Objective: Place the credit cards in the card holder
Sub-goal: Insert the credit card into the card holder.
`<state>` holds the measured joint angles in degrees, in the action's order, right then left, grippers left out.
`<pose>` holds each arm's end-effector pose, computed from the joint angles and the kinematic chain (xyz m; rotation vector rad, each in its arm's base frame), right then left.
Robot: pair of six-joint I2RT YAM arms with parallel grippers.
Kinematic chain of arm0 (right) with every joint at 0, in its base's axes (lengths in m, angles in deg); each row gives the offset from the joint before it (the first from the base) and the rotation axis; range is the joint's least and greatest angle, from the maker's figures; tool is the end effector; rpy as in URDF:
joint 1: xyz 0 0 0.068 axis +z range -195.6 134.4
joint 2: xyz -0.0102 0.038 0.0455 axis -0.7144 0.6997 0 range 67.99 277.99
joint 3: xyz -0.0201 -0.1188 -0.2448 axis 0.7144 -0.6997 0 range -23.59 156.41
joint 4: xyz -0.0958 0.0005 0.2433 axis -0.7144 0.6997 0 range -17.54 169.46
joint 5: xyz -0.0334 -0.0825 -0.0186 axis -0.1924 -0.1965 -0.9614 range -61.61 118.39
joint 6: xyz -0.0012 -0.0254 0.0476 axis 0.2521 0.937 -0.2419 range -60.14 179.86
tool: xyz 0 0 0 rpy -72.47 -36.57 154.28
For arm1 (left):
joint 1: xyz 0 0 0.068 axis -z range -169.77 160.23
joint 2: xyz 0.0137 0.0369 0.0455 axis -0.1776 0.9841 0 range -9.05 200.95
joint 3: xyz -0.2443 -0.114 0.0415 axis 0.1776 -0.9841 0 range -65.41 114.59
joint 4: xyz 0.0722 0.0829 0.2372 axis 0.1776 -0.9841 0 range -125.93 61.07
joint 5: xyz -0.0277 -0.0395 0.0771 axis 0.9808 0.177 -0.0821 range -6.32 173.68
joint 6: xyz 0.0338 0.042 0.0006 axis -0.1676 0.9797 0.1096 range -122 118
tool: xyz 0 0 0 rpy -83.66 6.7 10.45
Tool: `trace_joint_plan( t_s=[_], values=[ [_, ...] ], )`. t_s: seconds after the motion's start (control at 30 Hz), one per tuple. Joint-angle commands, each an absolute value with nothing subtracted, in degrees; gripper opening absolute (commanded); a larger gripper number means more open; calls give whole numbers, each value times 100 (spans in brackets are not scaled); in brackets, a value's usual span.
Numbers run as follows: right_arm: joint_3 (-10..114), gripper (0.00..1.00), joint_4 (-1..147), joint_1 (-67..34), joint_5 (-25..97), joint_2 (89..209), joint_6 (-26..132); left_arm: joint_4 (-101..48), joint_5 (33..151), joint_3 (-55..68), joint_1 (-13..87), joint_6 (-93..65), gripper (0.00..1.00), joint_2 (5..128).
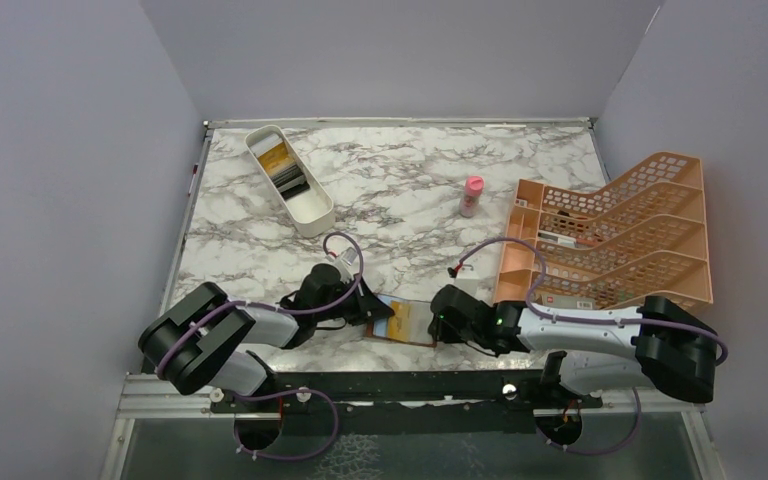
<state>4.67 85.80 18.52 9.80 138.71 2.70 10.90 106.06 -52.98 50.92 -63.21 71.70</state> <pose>0.1039 0.1882 0.1524 -0.0263 2.5362 0.4759 0.1562 -0.1523 0.1175 -0.1478 2.3855 -1.3928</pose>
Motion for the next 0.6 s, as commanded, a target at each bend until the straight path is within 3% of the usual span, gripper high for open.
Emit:
trace_joint_plan(
  t_s=[0.0,0.57],
  values=[
    [587,35,9099,1839,763,13762,289,1364,10400,-5359,5153,-6388,0,7249],
    [481,34,8705,1830,913,13955,404,1583,10208,-5156,5319,-6364,0,7639]
  ],
)
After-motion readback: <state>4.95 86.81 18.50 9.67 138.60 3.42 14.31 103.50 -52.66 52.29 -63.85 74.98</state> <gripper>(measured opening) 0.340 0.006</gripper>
